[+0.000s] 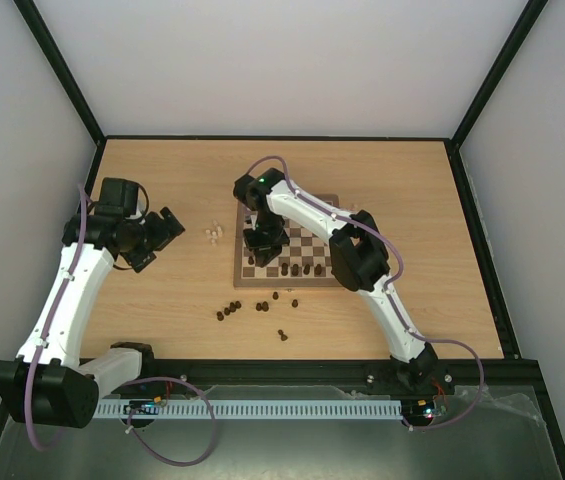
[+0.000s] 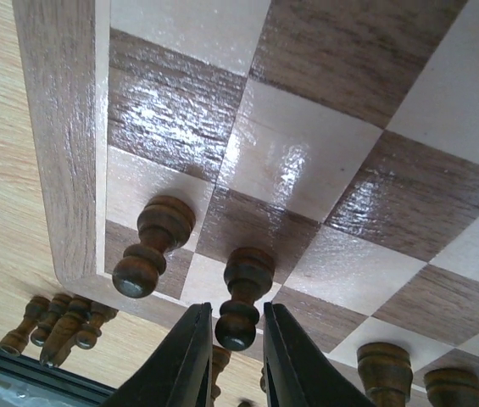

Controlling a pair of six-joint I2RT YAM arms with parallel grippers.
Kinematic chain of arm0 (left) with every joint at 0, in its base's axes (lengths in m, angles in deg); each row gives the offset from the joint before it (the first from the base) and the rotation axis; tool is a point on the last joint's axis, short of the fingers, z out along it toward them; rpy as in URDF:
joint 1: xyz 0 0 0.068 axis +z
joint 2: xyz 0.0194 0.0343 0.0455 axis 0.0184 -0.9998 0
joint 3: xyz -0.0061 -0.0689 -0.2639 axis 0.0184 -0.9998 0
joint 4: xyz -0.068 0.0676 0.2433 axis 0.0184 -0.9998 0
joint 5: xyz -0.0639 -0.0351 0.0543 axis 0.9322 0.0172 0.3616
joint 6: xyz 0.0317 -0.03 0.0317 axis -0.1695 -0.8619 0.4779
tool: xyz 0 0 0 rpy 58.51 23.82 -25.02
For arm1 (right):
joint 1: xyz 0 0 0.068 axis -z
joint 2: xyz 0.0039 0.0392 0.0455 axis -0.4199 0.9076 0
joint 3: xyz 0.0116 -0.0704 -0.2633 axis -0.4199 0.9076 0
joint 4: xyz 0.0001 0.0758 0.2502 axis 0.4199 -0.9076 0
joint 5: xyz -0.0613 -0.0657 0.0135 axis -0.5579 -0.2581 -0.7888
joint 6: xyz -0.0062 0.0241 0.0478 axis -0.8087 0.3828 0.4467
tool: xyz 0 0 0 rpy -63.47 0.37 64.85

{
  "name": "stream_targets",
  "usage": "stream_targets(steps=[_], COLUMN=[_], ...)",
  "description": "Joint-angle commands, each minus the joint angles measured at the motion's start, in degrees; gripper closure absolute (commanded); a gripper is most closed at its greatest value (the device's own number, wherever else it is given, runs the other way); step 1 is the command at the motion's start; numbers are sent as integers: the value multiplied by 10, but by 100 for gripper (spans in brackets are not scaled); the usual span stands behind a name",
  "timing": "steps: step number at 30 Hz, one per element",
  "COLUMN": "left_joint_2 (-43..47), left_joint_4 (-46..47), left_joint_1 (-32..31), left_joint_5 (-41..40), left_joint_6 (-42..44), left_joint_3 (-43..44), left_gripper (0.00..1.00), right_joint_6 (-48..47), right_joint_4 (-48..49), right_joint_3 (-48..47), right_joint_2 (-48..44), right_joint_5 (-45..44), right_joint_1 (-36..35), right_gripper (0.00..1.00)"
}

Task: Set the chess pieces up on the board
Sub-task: Place the chess piece on the chessboard.

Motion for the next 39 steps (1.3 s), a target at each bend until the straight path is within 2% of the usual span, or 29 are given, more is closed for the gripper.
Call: stream_targets(steps=[1, 9, 24, 39], left_joint_2=[2, 5, 5, 12], left_joint_4=[3, -1, 3, 9], left_joint_1=[-3, -3, -3, -3], left_joint_5=[5, 3, 1, 5], left_joint_6=[6, 5, 5, -1], left_joint_3=[-6, -6, -13, -24], left_gripper=[1, 1, 1, 1], right_joint_6=[0, 0, 1, -2], right_joint_4=[-37, -37, -37, -38], right_joint_3=[-25, -36, -61, -43], right_joint_2=[15, 20, 23, 12], right_joint_5=[-12, -20, -43, -43], right_joint_1=[0, 0, 0, -3], right_gripper=[82, 91, 92, 91])
